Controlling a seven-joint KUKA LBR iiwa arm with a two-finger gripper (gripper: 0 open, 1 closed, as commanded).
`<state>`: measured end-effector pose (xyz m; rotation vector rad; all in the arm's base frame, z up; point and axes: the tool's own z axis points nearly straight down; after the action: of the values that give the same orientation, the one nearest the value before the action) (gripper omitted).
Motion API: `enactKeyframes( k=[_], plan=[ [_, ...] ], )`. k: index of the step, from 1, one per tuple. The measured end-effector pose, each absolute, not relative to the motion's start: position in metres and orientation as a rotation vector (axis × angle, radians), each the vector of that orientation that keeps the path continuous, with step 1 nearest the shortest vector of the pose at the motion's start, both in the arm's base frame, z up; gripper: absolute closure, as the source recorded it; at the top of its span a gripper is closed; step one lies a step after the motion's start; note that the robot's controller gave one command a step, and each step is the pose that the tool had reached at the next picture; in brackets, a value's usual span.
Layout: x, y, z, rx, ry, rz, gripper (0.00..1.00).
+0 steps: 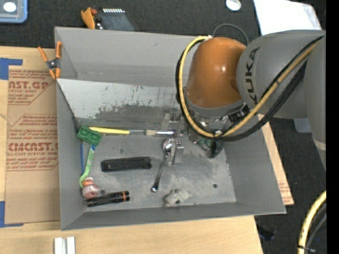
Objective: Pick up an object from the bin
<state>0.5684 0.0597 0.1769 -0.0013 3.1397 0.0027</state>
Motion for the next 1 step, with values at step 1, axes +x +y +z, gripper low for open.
enactKeyframes(
  k=[1],
  plan=[
    [0.5683,0.0598,0.1768,-0.001,3.139,0.003,0.00]
  ],
)
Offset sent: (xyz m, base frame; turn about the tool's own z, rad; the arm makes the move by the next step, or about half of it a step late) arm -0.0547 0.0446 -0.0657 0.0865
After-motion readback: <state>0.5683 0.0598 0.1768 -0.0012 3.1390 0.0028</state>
